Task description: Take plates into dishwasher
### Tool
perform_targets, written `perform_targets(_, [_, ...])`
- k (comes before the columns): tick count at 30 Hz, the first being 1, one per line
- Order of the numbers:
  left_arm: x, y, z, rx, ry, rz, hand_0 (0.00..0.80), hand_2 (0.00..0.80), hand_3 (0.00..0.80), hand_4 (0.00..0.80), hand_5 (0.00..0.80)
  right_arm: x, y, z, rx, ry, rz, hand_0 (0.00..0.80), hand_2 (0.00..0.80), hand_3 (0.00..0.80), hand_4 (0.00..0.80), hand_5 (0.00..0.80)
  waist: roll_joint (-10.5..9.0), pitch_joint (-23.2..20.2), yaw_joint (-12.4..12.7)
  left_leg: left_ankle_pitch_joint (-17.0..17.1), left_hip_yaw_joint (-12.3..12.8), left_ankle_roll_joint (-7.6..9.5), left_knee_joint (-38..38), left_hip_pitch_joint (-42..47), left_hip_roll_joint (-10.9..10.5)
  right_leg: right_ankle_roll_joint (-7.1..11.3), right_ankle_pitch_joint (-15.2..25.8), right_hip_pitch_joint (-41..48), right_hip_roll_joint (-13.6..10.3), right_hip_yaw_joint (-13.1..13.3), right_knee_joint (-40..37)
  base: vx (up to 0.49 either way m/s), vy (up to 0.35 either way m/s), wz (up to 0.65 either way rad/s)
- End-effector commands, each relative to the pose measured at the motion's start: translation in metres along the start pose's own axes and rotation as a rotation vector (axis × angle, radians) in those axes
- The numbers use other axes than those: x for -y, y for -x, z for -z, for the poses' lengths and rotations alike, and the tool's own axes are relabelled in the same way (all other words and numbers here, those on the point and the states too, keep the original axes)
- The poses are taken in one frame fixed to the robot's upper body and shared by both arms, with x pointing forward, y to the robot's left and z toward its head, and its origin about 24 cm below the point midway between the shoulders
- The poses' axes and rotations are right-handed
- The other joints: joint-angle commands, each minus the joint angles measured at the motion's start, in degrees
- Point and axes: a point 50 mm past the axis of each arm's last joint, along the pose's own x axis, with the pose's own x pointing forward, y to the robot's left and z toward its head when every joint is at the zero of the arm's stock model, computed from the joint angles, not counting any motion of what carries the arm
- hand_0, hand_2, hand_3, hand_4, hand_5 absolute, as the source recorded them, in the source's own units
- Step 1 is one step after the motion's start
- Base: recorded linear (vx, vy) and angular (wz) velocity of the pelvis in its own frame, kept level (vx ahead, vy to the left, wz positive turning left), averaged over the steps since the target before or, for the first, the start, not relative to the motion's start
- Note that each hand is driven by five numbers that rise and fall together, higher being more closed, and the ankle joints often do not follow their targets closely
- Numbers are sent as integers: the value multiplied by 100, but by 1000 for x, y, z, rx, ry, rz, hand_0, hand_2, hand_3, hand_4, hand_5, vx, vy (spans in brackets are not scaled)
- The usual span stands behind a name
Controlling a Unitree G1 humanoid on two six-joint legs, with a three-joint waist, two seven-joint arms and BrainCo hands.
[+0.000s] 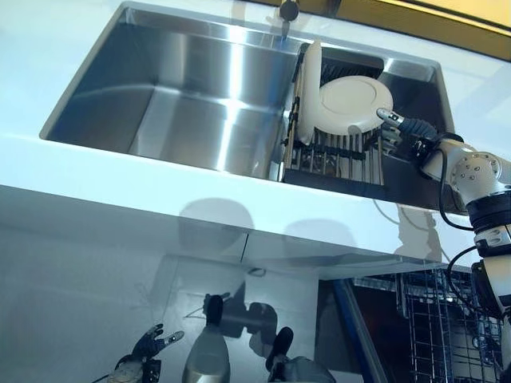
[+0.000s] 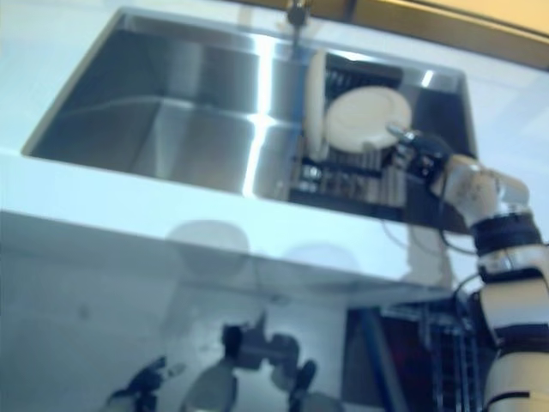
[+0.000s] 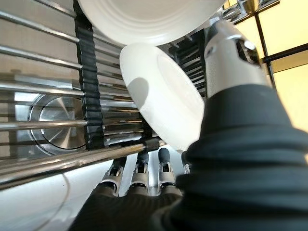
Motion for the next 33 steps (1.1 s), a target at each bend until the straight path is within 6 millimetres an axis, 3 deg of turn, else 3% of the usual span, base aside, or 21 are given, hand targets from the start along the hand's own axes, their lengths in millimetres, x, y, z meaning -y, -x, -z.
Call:
perform_targets(1, [0, 0, -9, 56, -28, 28, 0, 0, 0, 0, 0, -17, 16, -59, 211, 31, -41, 0, 0, 0, 0, 0, 12, 52, 221, -333, 29, -49, -13, 162, 194, 413, 297, -337, -500, 70, 383, 0, 0, 0])
perform_targets(22, [9, 2, -7, 60, -28, 80, 0, 0, 0, 0, 0, -20, 38, -114, 536, 78, 142, 0, 0, 0, 0, 0, 178, 39, 367, -343, -36, -45, 24, 130, 163, 421, 259, -306, -580, -68, 435, 5, 7, 3])
perform_targets(25, [8, 2, -6, 59, -32, 83, 0, 0, 0, 0, 0, -18, 41, -118, 557, 104, 176, 260, 260, 260, 260, 260, 165, 23, 382, -356, -41, -41, 28, 142, 163, 428, 254, -291, -581, -89, 439, 7, -7, 5])
perform_targets(26, [8, 3, -4, 54, -35, 82, 0, 0, 0, 0, 0, -17, 41, -118, 560, 117, 197, 609, 609, 609, 609, 609, 149, 1, 384, -357, -39, -41, 29, 153, 169, 433, 255, -283, -584, -98, 437, 26, -8, 3])
perform_targets(27, [8, 3, -3, 51, -36, 82, 0, 0, 0, 0, 0, -16, 42, -119, 560, 124, 208, 800, 800, 800, 800, 800, 144, -12, 385, -360, -40, -42, 32, 161, 171, 434, 254, -272, -585, -99, 434, 39, -10, 2])
perform_targets(33, [9, 3, -2, 48, -38, 87, 0, 0, 0, 0, 0, -8, 43, -124, 563, 185, 265, 800, 800, 800, 800, 800, 149, -46, 402, -363, -34, -39, 31, 181, 176, 426, 246, -248, -580, -115, 427, 7, -2, 0])
